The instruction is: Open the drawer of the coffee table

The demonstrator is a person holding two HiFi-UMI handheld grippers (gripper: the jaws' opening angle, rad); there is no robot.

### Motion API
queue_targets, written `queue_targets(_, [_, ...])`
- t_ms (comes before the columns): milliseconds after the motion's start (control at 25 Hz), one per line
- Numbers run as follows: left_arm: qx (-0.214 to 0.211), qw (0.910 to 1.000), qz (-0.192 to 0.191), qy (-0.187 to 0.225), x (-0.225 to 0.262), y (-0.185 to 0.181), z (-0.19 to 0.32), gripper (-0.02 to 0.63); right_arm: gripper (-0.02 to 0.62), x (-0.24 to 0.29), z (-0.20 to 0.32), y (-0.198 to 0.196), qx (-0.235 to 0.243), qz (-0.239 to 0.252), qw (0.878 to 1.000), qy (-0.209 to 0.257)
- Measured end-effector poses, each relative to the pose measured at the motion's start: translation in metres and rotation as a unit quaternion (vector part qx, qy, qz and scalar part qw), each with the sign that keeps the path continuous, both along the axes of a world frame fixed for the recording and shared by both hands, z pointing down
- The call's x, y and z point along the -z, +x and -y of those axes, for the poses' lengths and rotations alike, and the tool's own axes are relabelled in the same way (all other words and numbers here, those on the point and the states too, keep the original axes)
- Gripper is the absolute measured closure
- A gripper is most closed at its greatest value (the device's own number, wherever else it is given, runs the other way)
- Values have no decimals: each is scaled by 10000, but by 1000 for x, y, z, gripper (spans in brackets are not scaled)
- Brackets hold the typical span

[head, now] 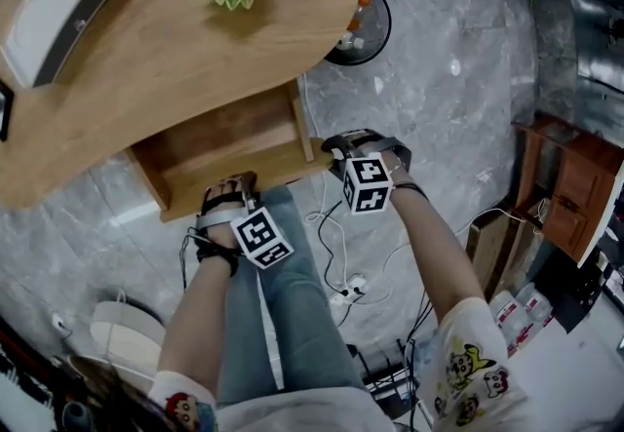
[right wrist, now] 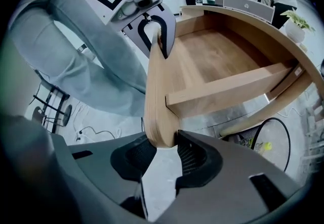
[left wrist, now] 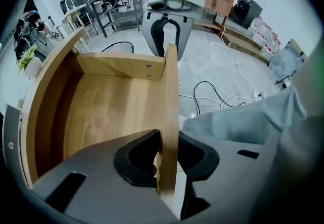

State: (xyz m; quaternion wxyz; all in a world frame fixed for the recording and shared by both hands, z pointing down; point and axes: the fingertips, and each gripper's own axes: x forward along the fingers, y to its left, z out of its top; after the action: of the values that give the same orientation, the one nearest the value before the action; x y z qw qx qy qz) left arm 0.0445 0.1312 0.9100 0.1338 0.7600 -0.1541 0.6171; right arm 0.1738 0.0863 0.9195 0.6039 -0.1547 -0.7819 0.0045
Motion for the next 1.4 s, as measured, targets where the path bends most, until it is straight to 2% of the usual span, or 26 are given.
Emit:
queue_targets(160, [276,9996,1,1,0,-6,0,523,494,0,1,-1,-212,-39,9998,-9])
queue_targets(280, [421,9991,-65,-3,5,-14,1,467,488,4,1,2,-434,-76,9990,-15])
queue_targets(520, [-108,9997,-198,26,23,-17,-1,434,462,17,-4,10,-599,-378,9974,-149])
queue_targets(680, [-94,9997,-220,87,45,-21,4,430,462,40,-2,10,-669,-482,9965,-119])
queue_targets(1080, [63,9983,-99,572,134,-58,28,430,460,127,15,-16,-1045,-480,9932,201])
queue_targets(1400, [513,9906,-76,1265,227,-95,69,430,459,218,43,-62,-1327,-163,9885,705])
